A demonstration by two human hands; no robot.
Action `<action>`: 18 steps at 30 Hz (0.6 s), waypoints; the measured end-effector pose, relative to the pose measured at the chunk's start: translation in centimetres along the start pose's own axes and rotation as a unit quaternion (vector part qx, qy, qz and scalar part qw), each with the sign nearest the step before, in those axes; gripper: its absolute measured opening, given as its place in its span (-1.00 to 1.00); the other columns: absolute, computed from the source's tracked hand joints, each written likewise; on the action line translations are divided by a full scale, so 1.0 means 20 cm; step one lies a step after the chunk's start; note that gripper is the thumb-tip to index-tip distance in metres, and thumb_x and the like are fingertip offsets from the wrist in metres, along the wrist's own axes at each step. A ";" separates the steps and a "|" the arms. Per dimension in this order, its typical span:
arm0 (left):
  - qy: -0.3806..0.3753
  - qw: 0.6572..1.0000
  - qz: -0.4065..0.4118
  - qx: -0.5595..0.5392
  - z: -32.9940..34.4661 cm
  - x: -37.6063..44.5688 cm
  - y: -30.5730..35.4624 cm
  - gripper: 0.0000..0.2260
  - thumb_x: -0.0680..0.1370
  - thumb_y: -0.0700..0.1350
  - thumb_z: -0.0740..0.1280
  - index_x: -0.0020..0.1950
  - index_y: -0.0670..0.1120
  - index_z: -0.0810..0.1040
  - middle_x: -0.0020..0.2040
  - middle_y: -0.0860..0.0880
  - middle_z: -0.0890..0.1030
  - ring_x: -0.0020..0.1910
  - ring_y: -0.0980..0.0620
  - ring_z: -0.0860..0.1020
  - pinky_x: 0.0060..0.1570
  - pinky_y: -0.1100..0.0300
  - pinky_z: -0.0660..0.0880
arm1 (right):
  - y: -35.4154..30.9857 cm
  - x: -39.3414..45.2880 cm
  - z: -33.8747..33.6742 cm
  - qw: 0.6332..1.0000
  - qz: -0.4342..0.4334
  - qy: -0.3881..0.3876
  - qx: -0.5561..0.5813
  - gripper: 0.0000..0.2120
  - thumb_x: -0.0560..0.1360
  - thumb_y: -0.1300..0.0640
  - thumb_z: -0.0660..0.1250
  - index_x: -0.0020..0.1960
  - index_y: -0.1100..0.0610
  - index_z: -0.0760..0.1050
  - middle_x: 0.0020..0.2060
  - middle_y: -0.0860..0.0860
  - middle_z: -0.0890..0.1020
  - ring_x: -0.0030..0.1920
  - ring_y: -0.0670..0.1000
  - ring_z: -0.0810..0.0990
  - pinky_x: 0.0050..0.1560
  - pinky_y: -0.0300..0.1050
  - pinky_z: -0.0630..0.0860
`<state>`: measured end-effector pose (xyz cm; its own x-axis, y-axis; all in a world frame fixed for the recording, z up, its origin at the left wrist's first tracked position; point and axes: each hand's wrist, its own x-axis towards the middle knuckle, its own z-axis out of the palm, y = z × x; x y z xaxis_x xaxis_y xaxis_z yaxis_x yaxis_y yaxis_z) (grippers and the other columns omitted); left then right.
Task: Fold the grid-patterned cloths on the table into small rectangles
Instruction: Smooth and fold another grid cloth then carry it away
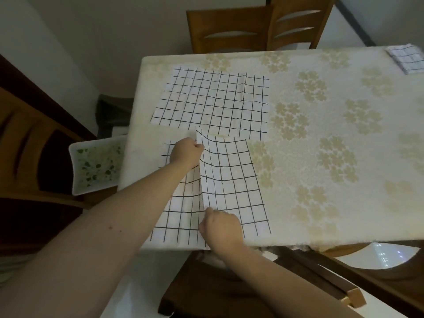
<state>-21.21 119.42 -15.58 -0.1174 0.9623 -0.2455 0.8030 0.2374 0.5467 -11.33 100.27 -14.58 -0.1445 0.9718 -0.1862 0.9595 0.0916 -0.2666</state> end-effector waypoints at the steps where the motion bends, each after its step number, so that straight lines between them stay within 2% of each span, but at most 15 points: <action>1: 0.001 1.000 0.002 -0.009 -0.04 -0.02 0.00 -0.72 0.54 -0.06 0.24 -0.34 -0.09 0.32 -0.38 -0.04 0.39 -0.36 -0.03 0.37 -0.36 0.18 0.26 | -0.01 -0.02 -0.01 1.000 -0.007 0.000 0.003 -0.92 0.48 0.13 0.23 -0.17 0.11 0.38 -0.38 -0.01 0.39 -0.41 0.02 0.35 -0.46 -0.15 0.14; 3: 0.004 0.999 0.007 -0.031 -0.12 -0.05 0.01 -0.72 0.54 -0.06 0.25 -0.34 -0.09 0.32 -0.36 -0.05 0.41 -0.34 -0.05 0.39 -0.32 0.17 0.30 | 0.00 -0.07 -0.05 1.000 -0.025 0.007 0.008 -0.92 0.50 0.13 0.21 -0.13 0.13 0.43 -0.37 -0.01 0.43 -0.40 0.03 0.38 -0.44 -0.14 0.15; 7: 0.026 0.995 0.030 -0.096 -0.25 -0.11 0.09 -0.72 0.57 -0.08 0.24 -0.33 -0.08 0.32 -0.34 -0.03 0.48 -0.31 -0.05 0.51 -0.41 0.22 0.30 | 0.07 -0.09 -0.17 0.995 -0.032 0.085 -0.037 -0.83 0.22 0.20 0.44 -0.35 0.14 0.44 -0.52 0.03 0.50 -0.55 0.08 0.45 -0.50 -0.19 0.16; 10: 0.043 0.985 0.047 -0.163 -0.32 -0.15 0.17 -0.76 0.54 -0.11 0.26 -0.33 -0.06 0.35 -0.20 -0.16 0.65 -0.20 -0.12 0.66 -0.35 0.09 0.54 | 0.12 -0.10 -0.28 0.991 -0.019 0.123 -0.054 -0.81 0.17 0.26 0.44 -0.40 0.17 0.41 -0.55 0.07 0.47 -0.59 0.11 0.41 -0.47 -0.19 0.14; 13: 0.069 0.974 0.053 -0.210 -0.39 -0.18 0.23 -0.77 0.47 -0.11 0.29 -0.37 -0.07 0.36 -0.21 -0.26 0.65 -0.22 -0.21 0.68 -0.23 -0.12 0.64 | 0.17 -0.10 -0.37 0.985 -0.008 0.158 -0.067 -0.77 0.17 0.31 0.44 -0.42 0.19 0.37 -0.58 0.09 0.43 -0.61 0.09 0.31 -0.47 -0.19 0.12; 16: 0.071 0.969 0.057 -0.230 -0.47 -0.20 0.31 -0.80 0.49 -0.07 0.27 -0.29 -0.14 0.46 -0.19 -0.21 0.66 -0.22 -0.20 0.67 -0.21 -0.13 0.64 | 0.24 -0.08 -0.48 0.979 0.000 0.190 -0.069 -0.87 0.24 0.29 0.33 -0.41 0.22 0.39 -0.55 0.12 0.45 -0.58 0.15 0.41 -0.47 -0.16 0.17; 18: 0.073 0.967 0.056 -0.238 -0.51 -0.21 0.36 -0.78 0.50 -0.03 0.24 -0.22 -0.16 0.51 -0.19 -0.15 0.66 -0.22 -0.16 0.67 -0.20 -0.12 0.64 | 0.30 -0.07 -0.56 0.979 0.000 0.193 -0.060 -0.89 0.37 0.27 0.29 -0.32 0.25 0.44 -0.45 0.15 0.51 -0.45 0.19 0.48 -0.42 -0.08 0.27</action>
<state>-20.86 118.38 -2.44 -0.1533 0.9859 -0.0670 0.4604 0.1313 0.8780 -2.62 101.90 -5.28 -0.0645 0.9794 0.1915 0.9842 0.0942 -0.1501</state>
